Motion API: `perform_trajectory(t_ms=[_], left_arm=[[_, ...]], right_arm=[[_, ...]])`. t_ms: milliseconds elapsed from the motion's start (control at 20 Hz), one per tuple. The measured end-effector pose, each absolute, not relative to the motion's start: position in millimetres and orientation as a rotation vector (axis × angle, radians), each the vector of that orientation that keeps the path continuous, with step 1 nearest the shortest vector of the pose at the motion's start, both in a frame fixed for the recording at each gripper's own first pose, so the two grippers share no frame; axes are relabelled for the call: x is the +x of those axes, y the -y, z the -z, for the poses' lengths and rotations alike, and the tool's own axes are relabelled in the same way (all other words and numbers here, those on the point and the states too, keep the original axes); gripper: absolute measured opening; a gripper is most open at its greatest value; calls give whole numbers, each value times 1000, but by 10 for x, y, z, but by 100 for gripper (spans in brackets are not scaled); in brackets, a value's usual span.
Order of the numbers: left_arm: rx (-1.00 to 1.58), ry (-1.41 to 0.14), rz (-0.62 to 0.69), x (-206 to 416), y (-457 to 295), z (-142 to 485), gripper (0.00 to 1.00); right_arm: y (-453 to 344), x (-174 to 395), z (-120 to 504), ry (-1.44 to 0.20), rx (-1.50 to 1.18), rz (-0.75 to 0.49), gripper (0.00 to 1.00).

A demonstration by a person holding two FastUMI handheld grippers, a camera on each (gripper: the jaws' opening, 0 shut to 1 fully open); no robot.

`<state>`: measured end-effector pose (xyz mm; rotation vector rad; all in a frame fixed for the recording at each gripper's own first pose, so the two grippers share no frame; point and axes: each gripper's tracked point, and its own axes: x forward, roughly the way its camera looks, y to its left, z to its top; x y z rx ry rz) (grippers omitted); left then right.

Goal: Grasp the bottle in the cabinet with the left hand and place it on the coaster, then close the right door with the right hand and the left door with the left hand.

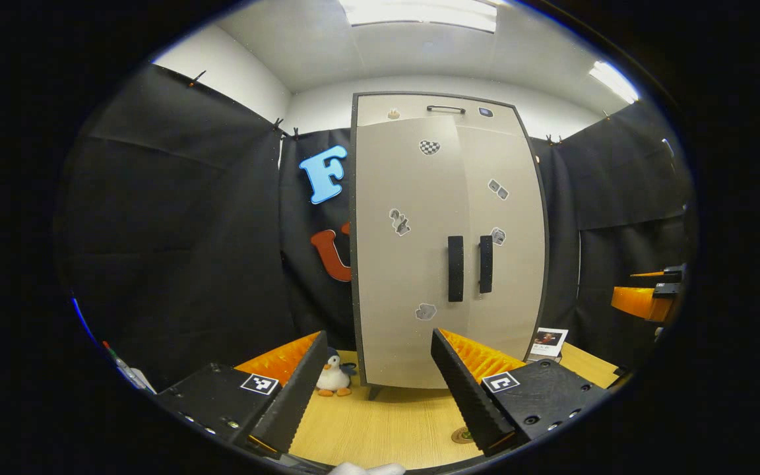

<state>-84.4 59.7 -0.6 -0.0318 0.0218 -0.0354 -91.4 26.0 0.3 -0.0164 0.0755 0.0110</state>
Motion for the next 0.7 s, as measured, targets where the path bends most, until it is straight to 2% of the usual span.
perform_trajectory(t_ms=[700], left_arm=[[-31, -24, 54, -698, -556, 32, 96]], right_arm=[[-302, -858, 6, -65, -16, -2, 81]])
